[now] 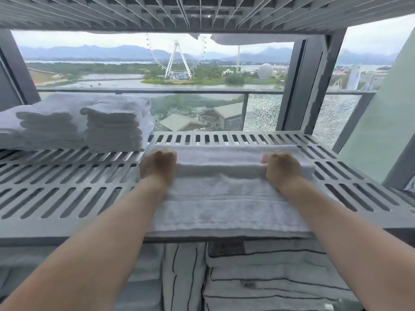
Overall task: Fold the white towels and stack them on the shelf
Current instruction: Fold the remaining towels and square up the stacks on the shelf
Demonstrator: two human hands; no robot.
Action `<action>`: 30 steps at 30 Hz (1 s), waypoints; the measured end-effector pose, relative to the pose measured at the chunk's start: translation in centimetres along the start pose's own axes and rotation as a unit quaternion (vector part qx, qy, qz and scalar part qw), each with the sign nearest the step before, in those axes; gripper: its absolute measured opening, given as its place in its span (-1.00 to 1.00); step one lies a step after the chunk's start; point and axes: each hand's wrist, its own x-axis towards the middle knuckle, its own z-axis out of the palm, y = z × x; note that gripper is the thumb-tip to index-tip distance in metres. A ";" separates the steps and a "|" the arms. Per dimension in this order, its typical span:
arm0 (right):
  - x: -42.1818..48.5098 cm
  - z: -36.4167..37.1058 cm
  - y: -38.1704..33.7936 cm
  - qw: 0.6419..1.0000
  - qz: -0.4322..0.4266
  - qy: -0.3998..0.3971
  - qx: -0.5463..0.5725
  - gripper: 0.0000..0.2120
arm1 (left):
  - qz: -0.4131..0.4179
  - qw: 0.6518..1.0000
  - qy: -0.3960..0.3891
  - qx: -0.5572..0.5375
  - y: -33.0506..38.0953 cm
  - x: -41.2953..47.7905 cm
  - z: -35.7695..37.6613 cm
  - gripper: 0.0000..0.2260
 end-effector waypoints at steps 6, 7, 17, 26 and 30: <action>-1.8 0.0 0.3 0.997 0.066 0.010 0.046 -0.79 | -0.005 0.998 0.006 0.067 0.3 -2.1 -1.0 -0.78; -2.0 -0.1 0.3 0.996 0.073 0.009 0.059 -0.77 | -0.002 0.998 0.000 0.068 0.3 -2.3 -1.1 -0.79; -2.2 0.5 0.6 0.987 0.114 0.016 0.112 -0.72 | 0.029 0.995 0.084 -0.035 -0.3 -3.0 -0.2 -0.80; -2.1 0.1 1.2 0.992 0.121 0.047 0.003 -0.75 | -0.027 0.996 0.031 -0.085 -0.4 -2.5 0.8 -0.71; -2.6 0.2 1.5 0.988 0.152 -0.001 0.005 -0.85 | -0.020 0.996 0.018 -0.081 -0.5 -2.5 0.8 -0.71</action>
